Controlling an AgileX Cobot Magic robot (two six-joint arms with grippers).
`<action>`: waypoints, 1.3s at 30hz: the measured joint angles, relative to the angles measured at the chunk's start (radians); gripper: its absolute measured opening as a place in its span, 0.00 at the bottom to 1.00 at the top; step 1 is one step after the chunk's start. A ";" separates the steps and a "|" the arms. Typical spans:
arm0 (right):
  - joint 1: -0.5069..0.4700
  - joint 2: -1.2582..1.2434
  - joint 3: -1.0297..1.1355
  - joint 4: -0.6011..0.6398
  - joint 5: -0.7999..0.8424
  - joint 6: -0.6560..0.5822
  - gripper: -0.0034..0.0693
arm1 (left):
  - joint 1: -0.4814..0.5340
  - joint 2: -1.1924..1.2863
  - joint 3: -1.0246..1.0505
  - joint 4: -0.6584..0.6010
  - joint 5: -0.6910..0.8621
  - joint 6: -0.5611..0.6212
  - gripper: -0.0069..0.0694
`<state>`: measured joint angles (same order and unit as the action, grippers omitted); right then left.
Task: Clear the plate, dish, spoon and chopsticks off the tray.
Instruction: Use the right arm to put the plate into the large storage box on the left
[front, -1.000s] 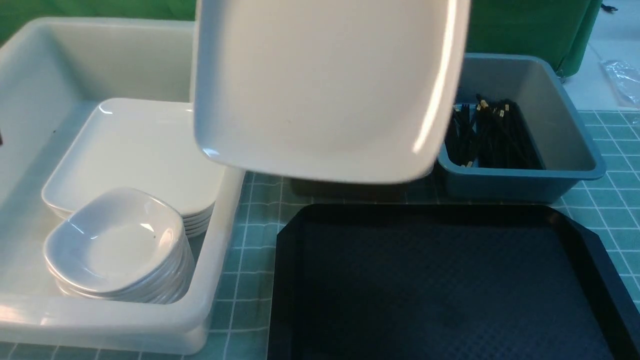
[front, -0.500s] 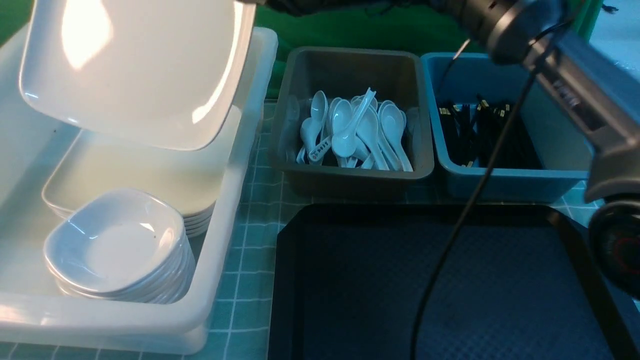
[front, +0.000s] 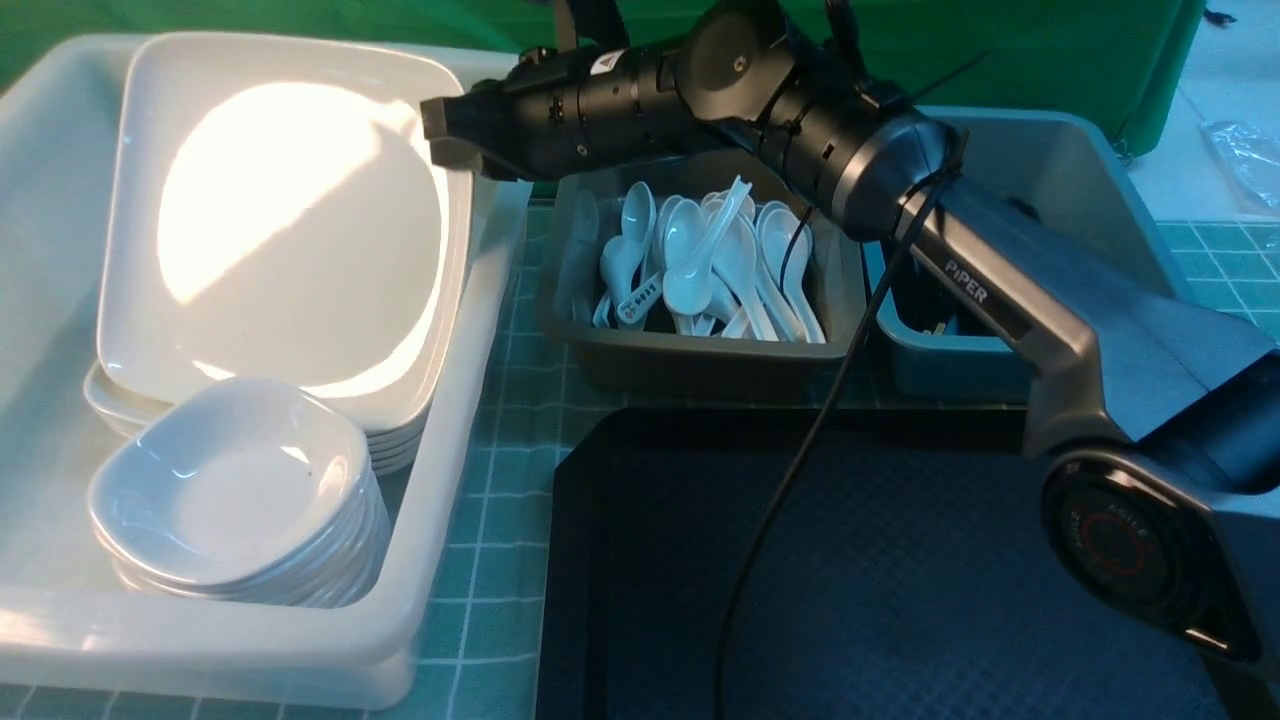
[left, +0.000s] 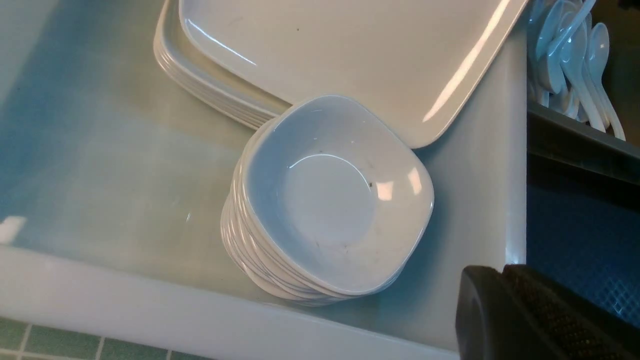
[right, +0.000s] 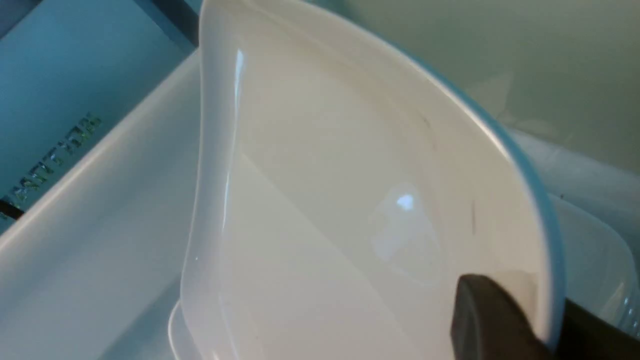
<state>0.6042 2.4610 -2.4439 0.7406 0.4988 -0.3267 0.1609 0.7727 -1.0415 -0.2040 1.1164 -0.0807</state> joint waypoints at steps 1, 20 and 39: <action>0.000 0.000 0.000 0.000 0.000 0.000 0.13 | 0.000 0.000 0.000 0.000 0.000 0.000 0.11; 0.000 0.000 -0.007 -0.013 0.150 0.030 0.48 | 0.000 0.000 0.000 0.003 0.017 0.013 0.11; -0.031 -0.093 -0.016 -0.291 0.396 0.161 0.49 | 0.000 0.000 0.000 0.008 0.018 0.044 0.11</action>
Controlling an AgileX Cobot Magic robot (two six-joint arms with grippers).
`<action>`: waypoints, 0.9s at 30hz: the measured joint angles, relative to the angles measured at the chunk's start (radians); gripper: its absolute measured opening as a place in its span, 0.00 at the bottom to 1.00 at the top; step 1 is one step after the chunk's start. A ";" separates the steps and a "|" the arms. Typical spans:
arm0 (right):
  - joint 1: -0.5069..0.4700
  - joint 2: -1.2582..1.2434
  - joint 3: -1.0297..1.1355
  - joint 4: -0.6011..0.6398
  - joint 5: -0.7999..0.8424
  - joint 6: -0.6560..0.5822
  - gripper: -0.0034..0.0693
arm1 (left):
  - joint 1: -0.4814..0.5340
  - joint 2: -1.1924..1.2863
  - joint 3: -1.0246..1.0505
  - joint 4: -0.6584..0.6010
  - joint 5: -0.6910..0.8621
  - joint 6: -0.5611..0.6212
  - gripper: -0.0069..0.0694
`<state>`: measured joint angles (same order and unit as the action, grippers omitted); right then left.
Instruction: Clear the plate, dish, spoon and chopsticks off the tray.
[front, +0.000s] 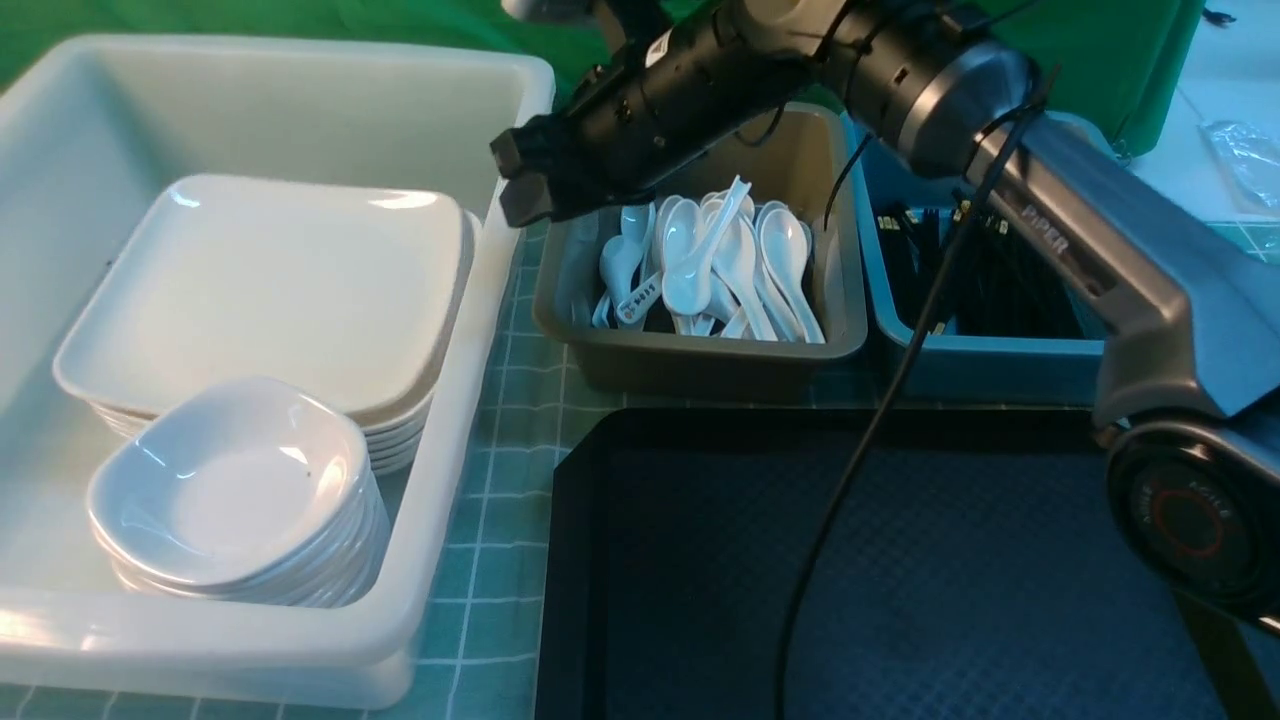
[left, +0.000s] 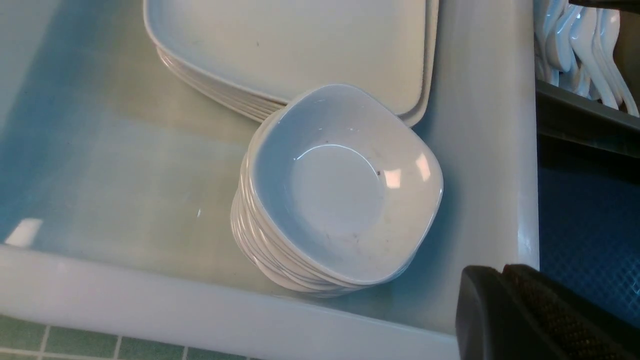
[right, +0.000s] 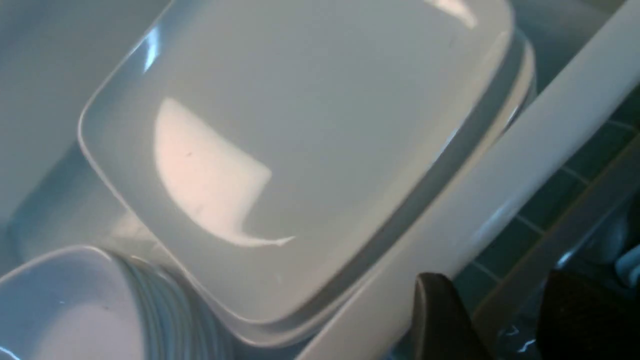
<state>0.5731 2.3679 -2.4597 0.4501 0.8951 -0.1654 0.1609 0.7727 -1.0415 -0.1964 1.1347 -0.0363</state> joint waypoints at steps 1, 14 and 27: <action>-0.001 -0.002 0.000 -0.006 0.005 0.000 0.49 | 0.000 0.000 0.000 0.000 -0.003 0.000 0.11; -0.001 -0.163 -0.148 -0.401 0.233 0.079 0.20 | 0.000 0.001 0.000 0.003 -0.019 0.030 0.11; -0.001 -0.507 -0.160 -0.602 0.238 0.109 0.17 | 0.000 0.261 0.000 0.009 -0.066 0.029 0.11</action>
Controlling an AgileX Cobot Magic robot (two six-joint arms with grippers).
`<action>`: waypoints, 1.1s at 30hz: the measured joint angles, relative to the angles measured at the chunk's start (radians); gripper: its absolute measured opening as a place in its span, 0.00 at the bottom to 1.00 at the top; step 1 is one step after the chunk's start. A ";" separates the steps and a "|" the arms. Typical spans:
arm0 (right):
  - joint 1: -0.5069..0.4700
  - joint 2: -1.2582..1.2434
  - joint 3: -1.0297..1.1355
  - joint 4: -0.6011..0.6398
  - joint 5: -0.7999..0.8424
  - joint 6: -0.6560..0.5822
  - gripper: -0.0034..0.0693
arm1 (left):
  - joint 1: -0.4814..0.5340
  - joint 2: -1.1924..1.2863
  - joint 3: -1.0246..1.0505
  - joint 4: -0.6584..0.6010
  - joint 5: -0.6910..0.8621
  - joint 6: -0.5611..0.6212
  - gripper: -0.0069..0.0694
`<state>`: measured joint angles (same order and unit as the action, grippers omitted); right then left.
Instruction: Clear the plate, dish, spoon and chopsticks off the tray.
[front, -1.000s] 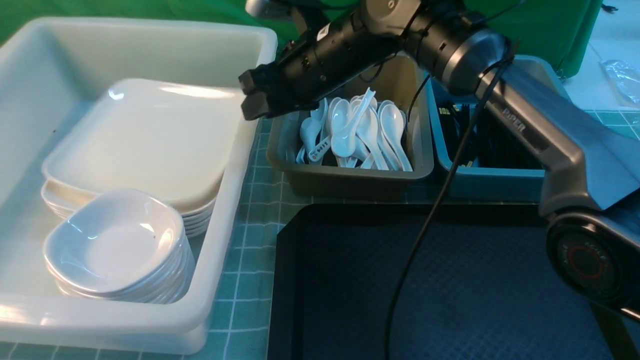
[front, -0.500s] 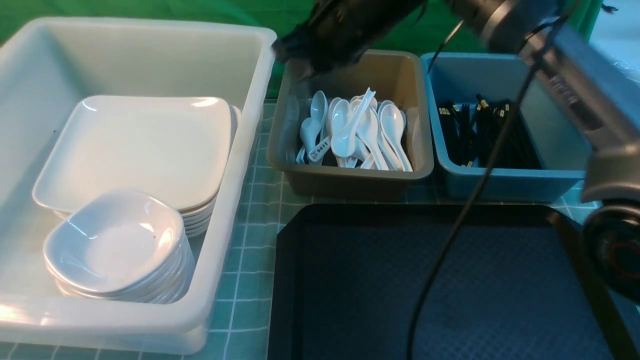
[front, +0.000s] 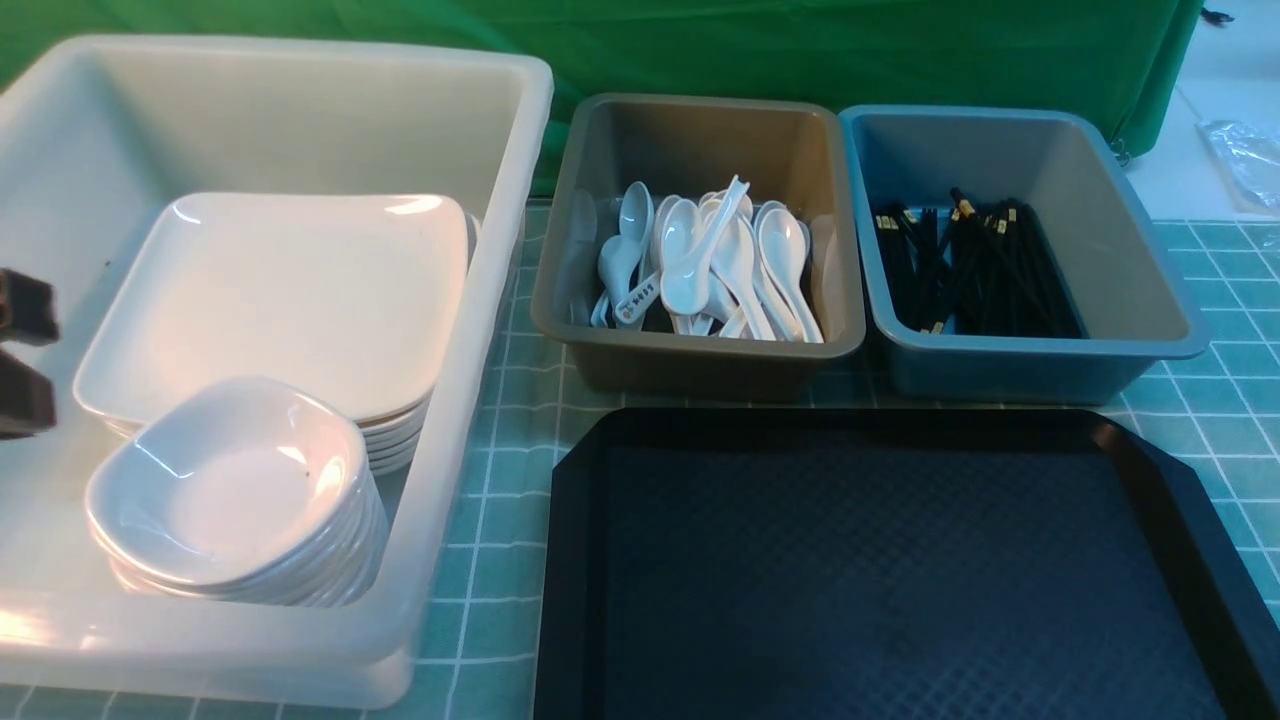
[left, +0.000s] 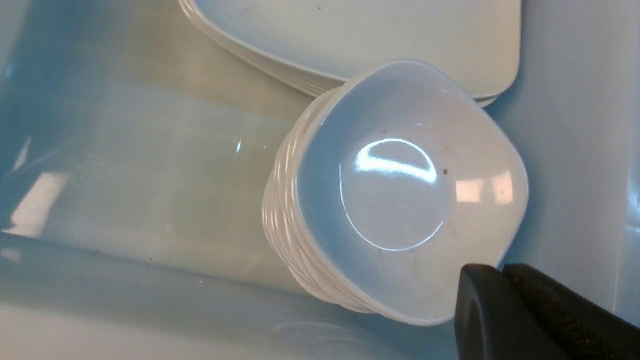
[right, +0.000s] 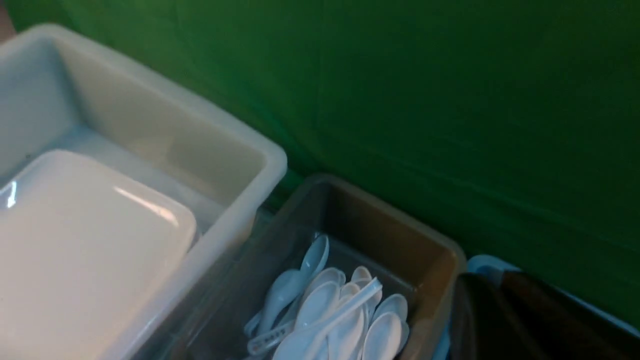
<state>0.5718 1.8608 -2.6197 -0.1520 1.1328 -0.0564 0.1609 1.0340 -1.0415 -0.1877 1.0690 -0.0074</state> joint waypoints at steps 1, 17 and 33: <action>0.000 -0.035 0.012 -0.001 0.000 0.000 0.15 | 0.000 0.019 0.000 -0.031 -0.012 0.027 0.11; 0.000 -0.713 1.004 -0.112 -0.238 0.160 0.08 | -0.081 0.011 0.001 -0.200 -0.048 0.209 0.11; 0.000 -1.614 2.080 -0.493 -1.011 0.639 0.08 | -0.300 -0.242 0.001 -0.155 -0.093 0.267 0.11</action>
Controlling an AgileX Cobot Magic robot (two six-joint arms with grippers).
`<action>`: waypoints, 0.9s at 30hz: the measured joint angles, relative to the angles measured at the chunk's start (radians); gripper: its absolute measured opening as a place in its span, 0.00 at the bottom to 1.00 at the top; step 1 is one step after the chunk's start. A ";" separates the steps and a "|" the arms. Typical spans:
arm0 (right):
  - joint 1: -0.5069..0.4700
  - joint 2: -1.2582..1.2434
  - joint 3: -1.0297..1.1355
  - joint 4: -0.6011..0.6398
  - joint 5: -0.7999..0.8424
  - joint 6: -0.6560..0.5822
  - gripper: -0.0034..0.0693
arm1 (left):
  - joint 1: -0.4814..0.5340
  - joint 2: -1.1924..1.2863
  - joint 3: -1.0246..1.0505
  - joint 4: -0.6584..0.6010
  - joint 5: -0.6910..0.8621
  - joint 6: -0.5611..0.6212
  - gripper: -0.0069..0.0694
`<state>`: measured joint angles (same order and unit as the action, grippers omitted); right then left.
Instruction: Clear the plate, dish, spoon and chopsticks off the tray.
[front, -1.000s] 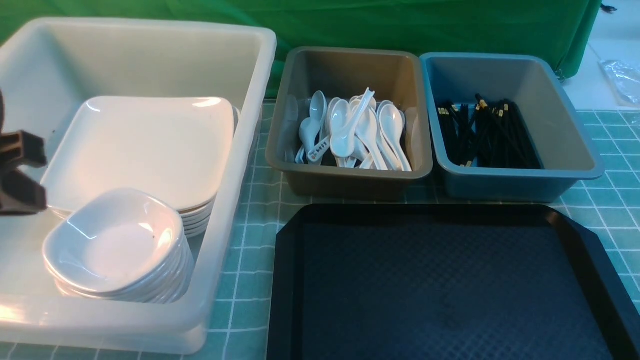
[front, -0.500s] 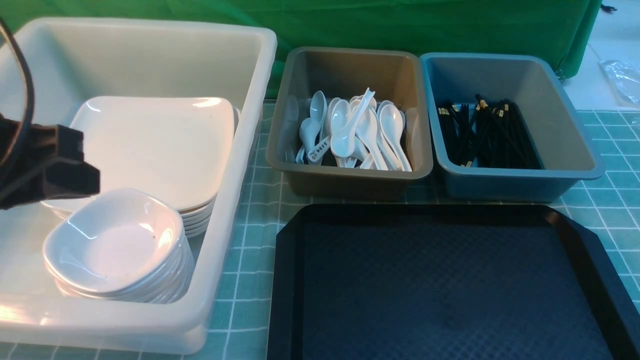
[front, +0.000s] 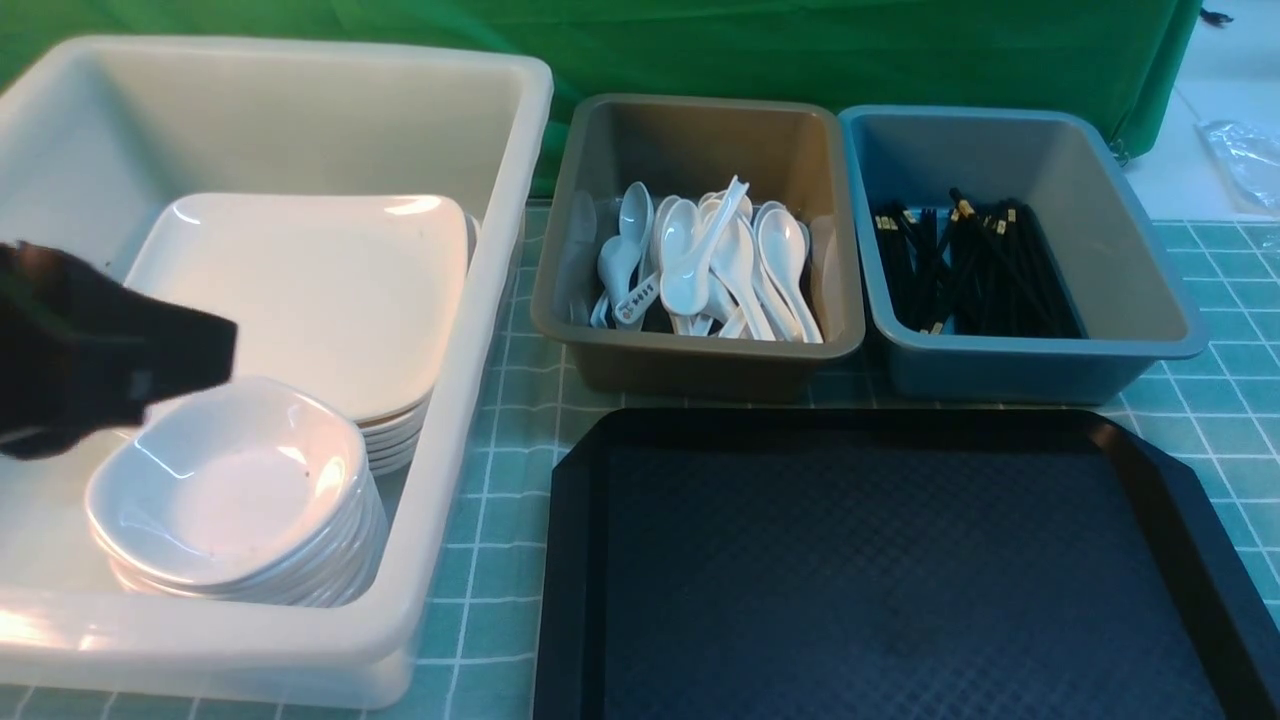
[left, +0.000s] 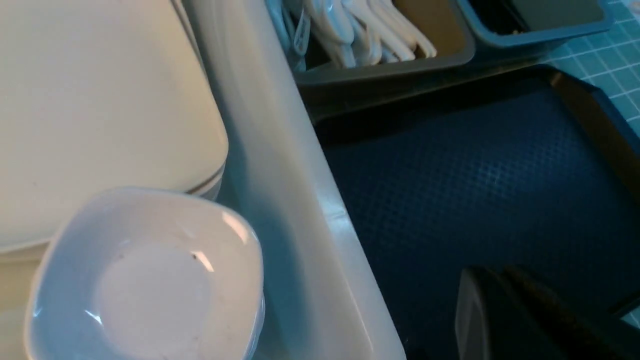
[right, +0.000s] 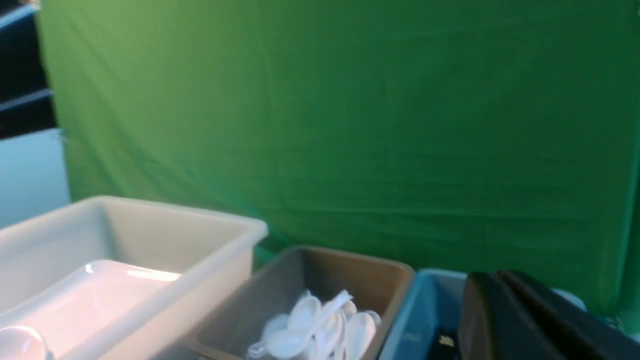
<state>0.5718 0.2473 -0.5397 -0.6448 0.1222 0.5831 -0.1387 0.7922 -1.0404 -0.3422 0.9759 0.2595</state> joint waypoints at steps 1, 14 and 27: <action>0.000 -0.011 0.009 -0.001 -0.008 0.000 0.08 | 0.000 -0.025 0.000 0.000 -0.001 0.000 0.11; 0.000 -0.026 0.026 -0.002 -0.030 0.075 0.16 | 0.000 -0.585 0.350 -0.053 -0.172 -0.132 0.11; 0.000 -0.026 0.026 -0.002 -0.030 0.082 0.19 | 0.000 -0.746 0.502 0.001 -0.266 -0.163 0.11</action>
<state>0.5718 0.2216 -0.5133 -0.6470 0.0920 0.6652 -0.1387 0.0458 -0.5381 -0.3415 0.7099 0.0966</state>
